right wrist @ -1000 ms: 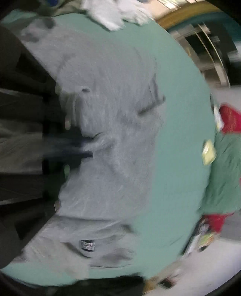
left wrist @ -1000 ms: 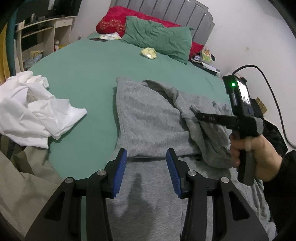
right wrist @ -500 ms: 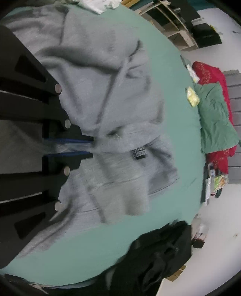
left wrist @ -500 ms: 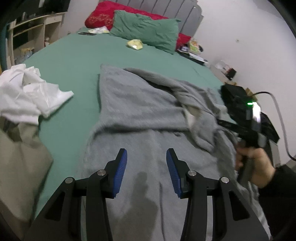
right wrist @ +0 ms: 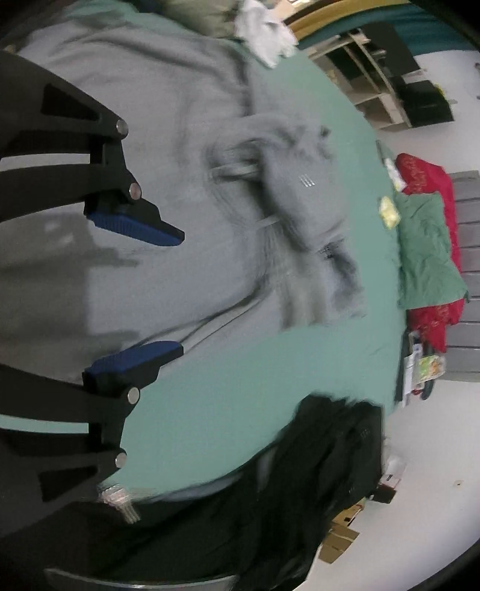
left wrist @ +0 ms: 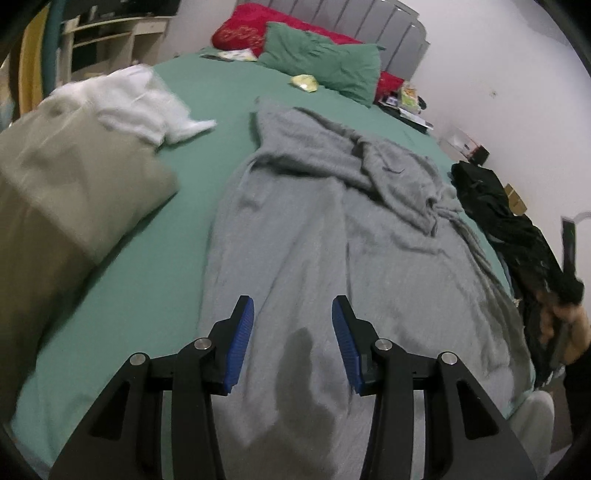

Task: Fold large clothes
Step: 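Grasp the hoodie hem with the left gripper while the right gripper grasps the hem, then lift the hoodie hem with both grippers and fold it toward the hood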

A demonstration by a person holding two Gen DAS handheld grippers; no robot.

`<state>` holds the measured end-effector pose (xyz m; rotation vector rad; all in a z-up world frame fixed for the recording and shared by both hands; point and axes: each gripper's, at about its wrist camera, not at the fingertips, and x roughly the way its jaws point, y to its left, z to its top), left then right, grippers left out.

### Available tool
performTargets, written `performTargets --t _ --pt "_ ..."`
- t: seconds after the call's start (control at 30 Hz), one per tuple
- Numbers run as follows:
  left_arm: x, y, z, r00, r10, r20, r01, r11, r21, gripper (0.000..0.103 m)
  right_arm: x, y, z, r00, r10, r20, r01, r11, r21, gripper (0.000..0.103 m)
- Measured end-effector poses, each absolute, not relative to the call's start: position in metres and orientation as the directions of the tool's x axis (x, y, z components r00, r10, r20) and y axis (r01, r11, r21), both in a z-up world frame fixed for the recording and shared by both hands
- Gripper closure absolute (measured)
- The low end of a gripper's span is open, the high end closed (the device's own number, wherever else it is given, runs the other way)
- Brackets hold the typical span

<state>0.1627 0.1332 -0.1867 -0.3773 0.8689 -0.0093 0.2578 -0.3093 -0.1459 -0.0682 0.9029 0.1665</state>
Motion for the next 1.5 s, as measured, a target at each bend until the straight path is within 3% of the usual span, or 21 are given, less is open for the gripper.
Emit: performTargets --t 0.03,0.13,0.3,0.43,0.67,0.77,0.8,0.83,0.9,0.93,1.0,1.5 --pt "0.153 0.135 -0.191 0.651 -0.149 -0.744 -0.157 0.933 -0.324 0.050 0.247 -0.318 -0.151 0.600 0.112 -0.792 -0.170 0.985 0.011 0.048" --pt "0.134 0.137 -0.198 0.629 -0.132 -0.766 -0.209 0.920 -0.331 0.046 0.215 -0.347 -0.167 0.573 0.103 -0.813 -0.141 0.990 0.026 0.048" --pt "0.107 0.122 -0.198 0.627 -0.136 -0.767 -0.171 0.937 -0.306 0.036 0.174 -0.387 -0.202 0.518 0.124 -0.846 -0.050 0.992 0.115 0.048" --pt "0.100 0.107 -0.209 0.554 -0.096 -0.827 -0.179 0.956 -0.231 0.035 0.150 -0.397 -0.220 0.497 0.242 -0.834 -0.031 0.965 0.261 0.047" --pt "0.091 0.116 -0.227 0.518 -0.100 -0.850 -0.295 0.911 -0.287 0.033 0.117 -0.376 -0.228 0.493 0.312 -0.812 -0.075 0.945 0.318 0.048" --pt "0.088 0.102 -0.226 0.516 -0.036 -0.856 -0.286 0.934 -0.212 0.033 0.107 -0.357 -0.230 0.490 0.276 -0.827 -0.113 0.961 0.253 0.059" --pt "0.089 0.098 -0.225 0.512 -0.022 -0.859 -0.284 0.939 -0.194 0.033 0.105 -0.354 -0.231 0.493 0.267 -0.828 -0.112 0.963 0.244 0.074" --pt "0.088 0.097 -0.226 0.509 -0.017 -0.861 -0.279 0.943 -0.184 0.036 0.103 -0.353 -0.232 0.494 0.274 -0.825 -0.111 0.961 0.253 0.085" --pt "0.088 0.096 -0.227 0.505 -0.053 -0.861 -0.247 0.947 -0.203 0.053 0.100 -0.353 -0.232 0.503 0.299 -0.811 -0.110 0.953 0.284 0.088" --pt "0.088 0.094 -0.227 0.500 -0.061 -0.864 -0.230 0.952 -0.201 0.070 0.100 -0.354 -0.231 0.508 0.301 -0.807 -0.110 0.952 0.286 0.089" --pt "0.086 0.086 -0.222 0.497 -0.095 -0.863 -0.169 0.964 -0.204 0.083 0.097 -0.357 -0.225 0.529 0.310 -0.790 -0.096 0.947 0.307 0.089" --pt "0.016 0.089 -0.107 0.619 -0.166 -0.768 -0.099 0.953 -0.286 0.085 0.021 -0.384 -0.128 0.703 0.371 -0.607 -0.155 0.913 0.378 0.090"
